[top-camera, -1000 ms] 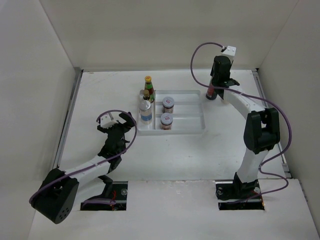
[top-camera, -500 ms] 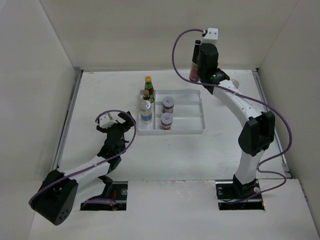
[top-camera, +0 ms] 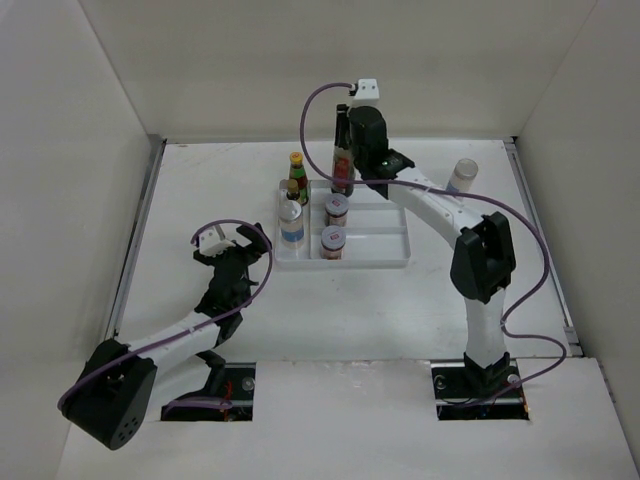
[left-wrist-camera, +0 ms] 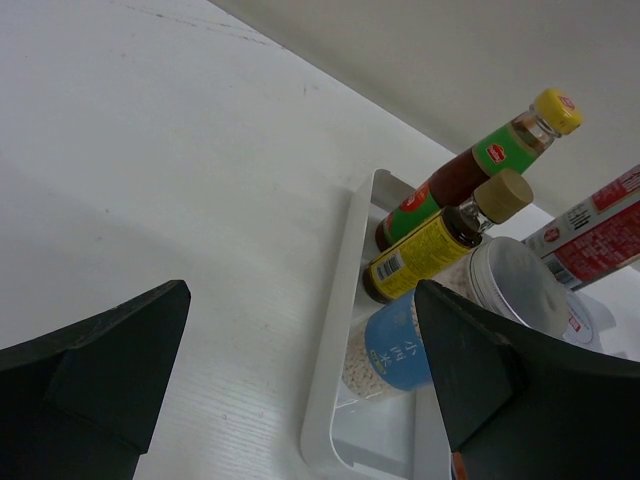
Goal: Organize the condiment bottles
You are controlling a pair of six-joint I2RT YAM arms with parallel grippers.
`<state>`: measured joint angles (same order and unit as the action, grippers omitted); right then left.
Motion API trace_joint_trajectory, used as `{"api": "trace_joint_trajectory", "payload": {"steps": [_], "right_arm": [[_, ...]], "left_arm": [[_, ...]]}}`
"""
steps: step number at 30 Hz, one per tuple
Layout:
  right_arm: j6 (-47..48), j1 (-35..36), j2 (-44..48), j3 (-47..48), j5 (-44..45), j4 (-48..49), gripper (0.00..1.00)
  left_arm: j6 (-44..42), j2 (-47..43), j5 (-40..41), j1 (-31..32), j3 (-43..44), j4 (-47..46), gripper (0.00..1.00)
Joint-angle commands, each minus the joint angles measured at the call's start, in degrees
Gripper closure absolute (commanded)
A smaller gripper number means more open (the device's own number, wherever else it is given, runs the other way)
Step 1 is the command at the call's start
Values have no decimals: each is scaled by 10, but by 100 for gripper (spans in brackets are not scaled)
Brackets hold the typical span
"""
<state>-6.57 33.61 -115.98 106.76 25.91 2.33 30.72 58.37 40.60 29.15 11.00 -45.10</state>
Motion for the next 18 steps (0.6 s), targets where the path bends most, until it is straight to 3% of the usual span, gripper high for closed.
{"api": "trace_joint_trajectory", "payload": {"steps": [1,15,18], "right_arm": [[-22,13,18,6,-5,108,77],[-35,37,9,-90,-4,151,73],[-35,41,9,-99,-5,151,65]], "left_arm": [[8,4,-9,-5,12,-16,1],[9,7,-11,-4,13,-16,1],[9,6,-11,-4,13,-16,1]]}}
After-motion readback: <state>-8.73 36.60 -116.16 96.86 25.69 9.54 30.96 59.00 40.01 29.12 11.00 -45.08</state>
